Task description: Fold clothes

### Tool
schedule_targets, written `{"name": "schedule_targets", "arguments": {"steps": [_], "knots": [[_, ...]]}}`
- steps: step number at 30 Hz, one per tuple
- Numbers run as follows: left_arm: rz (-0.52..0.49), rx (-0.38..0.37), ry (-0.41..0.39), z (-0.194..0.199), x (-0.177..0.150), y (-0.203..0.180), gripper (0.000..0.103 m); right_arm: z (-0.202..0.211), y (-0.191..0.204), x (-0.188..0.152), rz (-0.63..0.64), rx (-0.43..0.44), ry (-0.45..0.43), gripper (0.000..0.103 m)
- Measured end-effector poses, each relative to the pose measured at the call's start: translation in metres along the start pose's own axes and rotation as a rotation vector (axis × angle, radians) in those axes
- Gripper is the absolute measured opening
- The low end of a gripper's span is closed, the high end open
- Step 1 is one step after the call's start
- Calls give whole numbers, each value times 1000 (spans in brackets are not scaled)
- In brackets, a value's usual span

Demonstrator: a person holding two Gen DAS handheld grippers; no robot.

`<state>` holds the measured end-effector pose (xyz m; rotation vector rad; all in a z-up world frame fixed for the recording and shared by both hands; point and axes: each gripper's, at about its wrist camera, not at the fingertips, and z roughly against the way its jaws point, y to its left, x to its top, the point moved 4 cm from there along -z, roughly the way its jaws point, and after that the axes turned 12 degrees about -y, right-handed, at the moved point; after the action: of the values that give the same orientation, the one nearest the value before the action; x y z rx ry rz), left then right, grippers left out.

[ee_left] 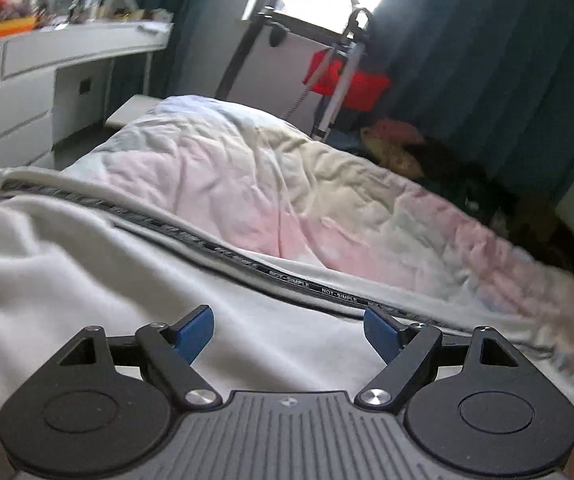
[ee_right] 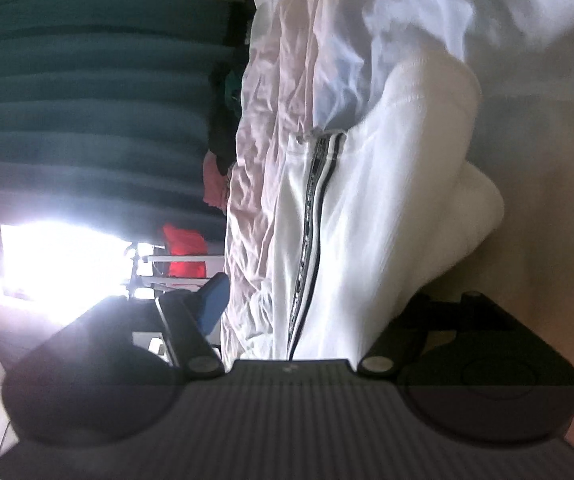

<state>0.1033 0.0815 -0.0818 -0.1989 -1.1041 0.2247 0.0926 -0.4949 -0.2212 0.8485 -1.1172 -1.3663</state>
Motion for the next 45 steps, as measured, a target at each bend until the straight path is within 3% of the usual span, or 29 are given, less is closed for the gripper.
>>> {"name": "schedule_targets", "arguments": {"steps": [5, 8, 12, 15, 19, 23, 28, 31, 33, 36, 39, 43, 45], "knots": [[-157, 51, -27, -24, -33, -11, 85, 2, -4, 8, -30, 38, -64, 73], [-209, 71, 11, -39, -49, -6, 86, 1, -4, 10, -24, 50, -94, 73], [-274, 75, 26, -53, -58, -9, 89, -8, -11, 13, -40, 10, -130, 73], [-247, 72, 33, -59, -61, -5, 90, -14, -18, 14, -47, -14, -134, 73], [-173, 42, 24, -57, -64, 3, 92, -23, -7, 14, 78, -32, -126, 72], [-201, 52, 8, -51, -68, -1, 92, -25, 20, 7, 144, 119, -134, 70], [-194, 54, 8, -50, -68, -1, 92, -29, 8, 11, 127, 54, -127, 70], [-202, 60, 13, -49, -68, -2, 92, -31, -1, 14, 113, 8, -123, 57], [-202, 61, 14, -50, -68, -2, 92, -32, -3, 14, 135, -35, -114, 37], [-197, 62, 17, -51, -67, -1, 92, -40, 2, 11, 200, -88, -130, 24], [-198, 61, 20, -52, -66, 0, 92, -37, 10, 6, 251, -93, -152, 15], [-192, 60, 21, -51, -65, 0, 92, -33, 31, 3, 371, -90, -187, 14], [-185, 61, 21, -51, -64, 0, 92, -27, 53, -5, 492, -59, -209, 14]]}}
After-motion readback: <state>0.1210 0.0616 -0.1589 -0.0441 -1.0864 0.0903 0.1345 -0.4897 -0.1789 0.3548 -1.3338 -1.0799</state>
